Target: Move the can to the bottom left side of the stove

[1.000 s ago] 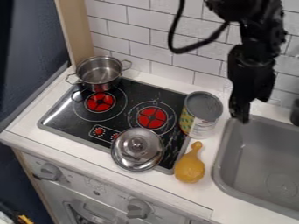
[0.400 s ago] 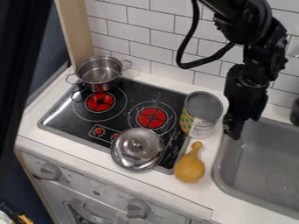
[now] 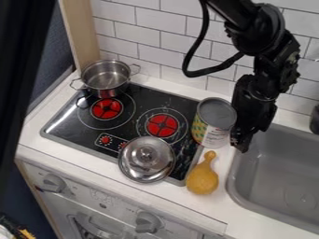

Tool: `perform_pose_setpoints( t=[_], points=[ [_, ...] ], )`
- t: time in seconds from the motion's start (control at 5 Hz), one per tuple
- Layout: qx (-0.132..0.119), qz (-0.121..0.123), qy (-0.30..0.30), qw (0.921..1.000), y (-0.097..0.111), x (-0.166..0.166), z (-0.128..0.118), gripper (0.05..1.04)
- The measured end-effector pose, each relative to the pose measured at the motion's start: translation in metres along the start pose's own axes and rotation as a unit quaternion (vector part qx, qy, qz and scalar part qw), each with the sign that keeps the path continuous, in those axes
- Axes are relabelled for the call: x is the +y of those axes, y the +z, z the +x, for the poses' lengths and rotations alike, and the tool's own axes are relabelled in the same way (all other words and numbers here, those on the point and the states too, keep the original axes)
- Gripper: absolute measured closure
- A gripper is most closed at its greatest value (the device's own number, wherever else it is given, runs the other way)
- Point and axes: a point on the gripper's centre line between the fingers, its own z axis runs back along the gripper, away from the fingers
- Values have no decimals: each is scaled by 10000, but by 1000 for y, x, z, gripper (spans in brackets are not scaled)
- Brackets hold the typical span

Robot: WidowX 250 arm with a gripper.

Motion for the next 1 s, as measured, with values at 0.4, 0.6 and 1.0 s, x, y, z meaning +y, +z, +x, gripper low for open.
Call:
perform_pose_setpoints(
  t=[0.4,0.6,1.0],
  points=[
    [-239,221,376,9988,-4,9,33,83],
    [-285,267,680,9969,-10,18,52,83],
    [-387,240,1299,9905,-9,25,84,83]
  ],
)
